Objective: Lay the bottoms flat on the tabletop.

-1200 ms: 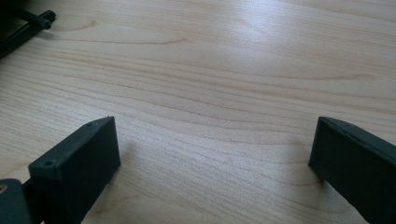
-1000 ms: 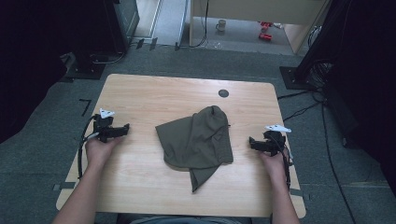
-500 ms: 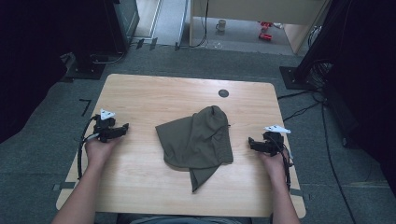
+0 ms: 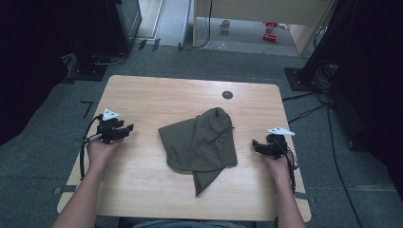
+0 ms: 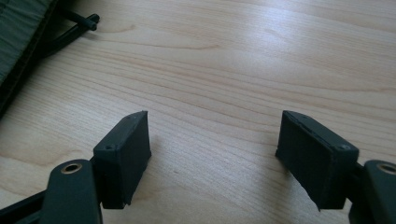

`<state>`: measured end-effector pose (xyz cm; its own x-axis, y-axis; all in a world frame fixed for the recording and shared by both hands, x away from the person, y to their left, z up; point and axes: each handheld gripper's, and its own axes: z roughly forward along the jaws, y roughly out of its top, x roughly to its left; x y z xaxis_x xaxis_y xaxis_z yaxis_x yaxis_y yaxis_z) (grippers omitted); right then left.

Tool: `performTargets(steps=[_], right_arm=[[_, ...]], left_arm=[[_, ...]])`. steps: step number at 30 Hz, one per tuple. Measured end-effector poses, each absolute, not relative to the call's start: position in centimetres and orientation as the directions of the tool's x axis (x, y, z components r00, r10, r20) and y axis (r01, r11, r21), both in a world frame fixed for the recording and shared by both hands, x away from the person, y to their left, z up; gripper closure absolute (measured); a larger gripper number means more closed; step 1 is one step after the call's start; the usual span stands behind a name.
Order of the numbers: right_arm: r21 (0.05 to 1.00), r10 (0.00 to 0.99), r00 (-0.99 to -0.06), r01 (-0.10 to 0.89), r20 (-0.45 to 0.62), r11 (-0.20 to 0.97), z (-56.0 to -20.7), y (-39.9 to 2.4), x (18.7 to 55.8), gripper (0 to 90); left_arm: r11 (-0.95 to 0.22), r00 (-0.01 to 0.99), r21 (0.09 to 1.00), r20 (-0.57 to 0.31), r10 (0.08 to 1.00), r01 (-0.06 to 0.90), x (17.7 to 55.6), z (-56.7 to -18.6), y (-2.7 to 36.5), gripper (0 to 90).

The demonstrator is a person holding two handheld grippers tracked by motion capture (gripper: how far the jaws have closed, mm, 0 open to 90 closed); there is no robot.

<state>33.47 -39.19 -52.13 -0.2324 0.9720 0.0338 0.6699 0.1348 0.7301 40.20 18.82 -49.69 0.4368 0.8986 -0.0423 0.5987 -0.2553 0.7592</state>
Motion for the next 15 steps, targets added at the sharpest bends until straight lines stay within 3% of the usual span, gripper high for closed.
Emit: performTargets(steps=[15], right_arm=[[0.747, 0.97, -0.24, 0.651, 0.032, 0.136, -52.4, -39.0, 33.3, 25.0]], left_arm=[[-0.356, 0.574, 0.758, -0.03, 0.818, 0.547, 38.8, -47.2, 15.4, 47.0]])
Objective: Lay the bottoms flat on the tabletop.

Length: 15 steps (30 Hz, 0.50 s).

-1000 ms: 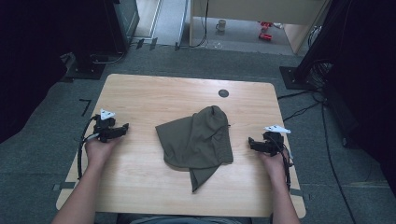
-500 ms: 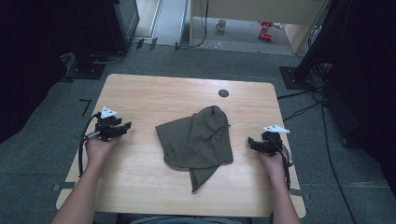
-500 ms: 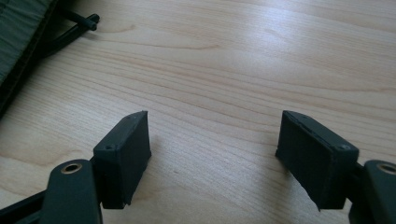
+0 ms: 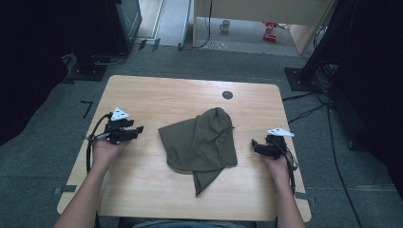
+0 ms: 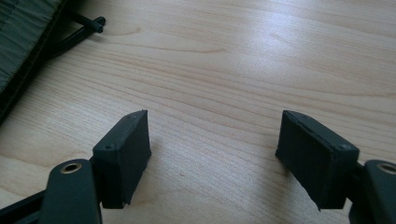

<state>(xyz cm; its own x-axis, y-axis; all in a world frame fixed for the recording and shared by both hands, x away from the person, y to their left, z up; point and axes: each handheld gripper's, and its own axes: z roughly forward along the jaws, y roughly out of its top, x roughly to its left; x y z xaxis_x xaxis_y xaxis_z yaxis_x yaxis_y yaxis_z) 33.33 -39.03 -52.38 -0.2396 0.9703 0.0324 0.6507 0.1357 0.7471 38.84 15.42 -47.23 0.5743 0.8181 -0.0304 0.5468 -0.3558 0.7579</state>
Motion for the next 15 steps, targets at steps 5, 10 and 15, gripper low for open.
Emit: performTargets(steps=[5, 10, 15], right_arm=[[0.747, 0.97, -0.24, 0.651, 0.032, 0.136, -52.4, -39.0, 33.3, 25.0], [0.747, 0.97, -0.241, 0.651, 0.034, 0.136, -52.4, -39.0, 33.3, 25.0], [0.747, 0.97, -0.241, 0.651, 0.032, 0.137, -52.4, -39.0, 33.3, 25.0]], left_arm=[[-0.373, 0.62, 0.764, -0.044, 0.783, 0.526, 38.2, -46.4, 13.9, 46.9], [-0.381, 0.642, 0.768, -0.051, 0.765, 0.515, 37.8, -46.0, 13.1, 47.0], [-0.388, 0.689, 0.784, -0.068, 0.721, 0.484, 37.0, -45.1, 11.4, 47.1]])
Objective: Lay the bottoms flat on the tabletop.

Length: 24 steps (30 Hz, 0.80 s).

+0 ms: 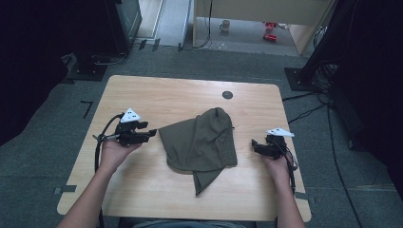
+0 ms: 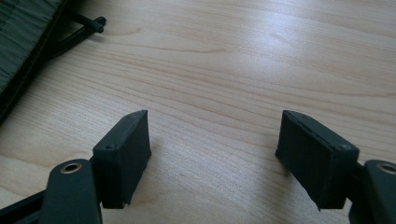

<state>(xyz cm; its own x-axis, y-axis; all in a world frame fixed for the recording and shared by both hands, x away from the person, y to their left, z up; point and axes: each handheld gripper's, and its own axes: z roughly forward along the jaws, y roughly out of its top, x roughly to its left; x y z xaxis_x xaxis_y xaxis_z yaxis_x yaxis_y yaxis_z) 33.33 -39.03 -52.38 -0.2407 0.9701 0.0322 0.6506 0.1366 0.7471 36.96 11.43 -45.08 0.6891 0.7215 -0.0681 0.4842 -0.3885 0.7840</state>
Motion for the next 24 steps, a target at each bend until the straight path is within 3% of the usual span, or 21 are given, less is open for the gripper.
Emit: performTargets(steps=[13, 18, 24], right_arm=[[0.747, 0.971, -0.238, 0.652, 0.034, 0.134, -52.4, -39.0, 33.3, 25.3], [0.74, 0.966, -0.255, 0.657, 0.034, 0.147, -52.0, -38.5, 33.2, 31.4], [0.747, 0.966, -0.255, 0.651, 0.051, 0.133, -51.7, -38.5, 32.9, 32.5]], left_arm=[[-0.435, 0.77, 0.796, -0.061, 0.635, 0.422, 35.6, -44.2, 7.8, 46.7], [-0.459, 0.792, 0.793, -0.048, 0.609, 0.401, 35.3, -44.1, 6.5, 46.4], [-0.477, 0.816, 0.795, -0.039, 0.577, 0.375, 35.0, -44.1, 5.0, 46.3]])
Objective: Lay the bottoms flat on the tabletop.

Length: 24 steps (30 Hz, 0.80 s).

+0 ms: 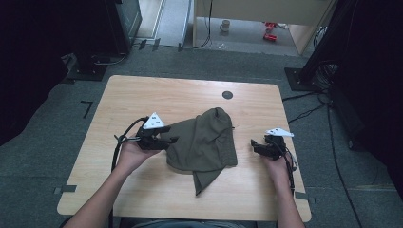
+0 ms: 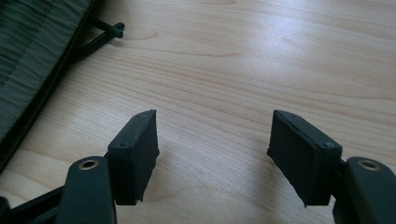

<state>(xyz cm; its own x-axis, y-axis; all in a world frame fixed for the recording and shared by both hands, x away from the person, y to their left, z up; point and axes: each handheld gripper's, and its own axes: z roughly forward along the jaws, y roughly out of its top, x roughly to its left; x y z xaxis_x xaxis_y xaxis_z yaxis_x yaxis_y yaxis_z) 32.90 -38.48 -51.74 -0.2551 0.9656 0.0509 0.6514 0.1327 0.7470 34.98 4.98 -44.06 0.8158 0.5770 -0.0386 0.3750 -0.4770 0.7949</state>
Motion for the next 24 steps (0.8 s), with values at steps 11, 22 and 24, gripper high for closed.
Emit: performTargets(steps=[11, 22, 24], right_arm=[[0.755, 0.963, -0.269, 0.638, 0.034, 0.152, -52.3, -38.2, 32.3, 32.6], [0.754, 0.963, -0.269, 0.638, 0.031, 0.154, -52.4, -38.2, 32.1, 32.4], [0.754, 0.963, -0.269, 0.639, 0.031, 0.154, -52.4, -38.2, 32.1, 32.4]], left_arm=[[-0.521, 0.869, 0.791, -0.028, 0.494, 0.322, 34.3, -44.6, 1.9, 46.0], [-0.57, 0.912, 0.77, -0.037, 0.409, 0.287, 33.4, -46.0, -1.4, 46.0], [-0.569, 0.915, 0.772, -0.043, 0.4, 0.285, 33.4, -46.2, -1.6, 45.9]])
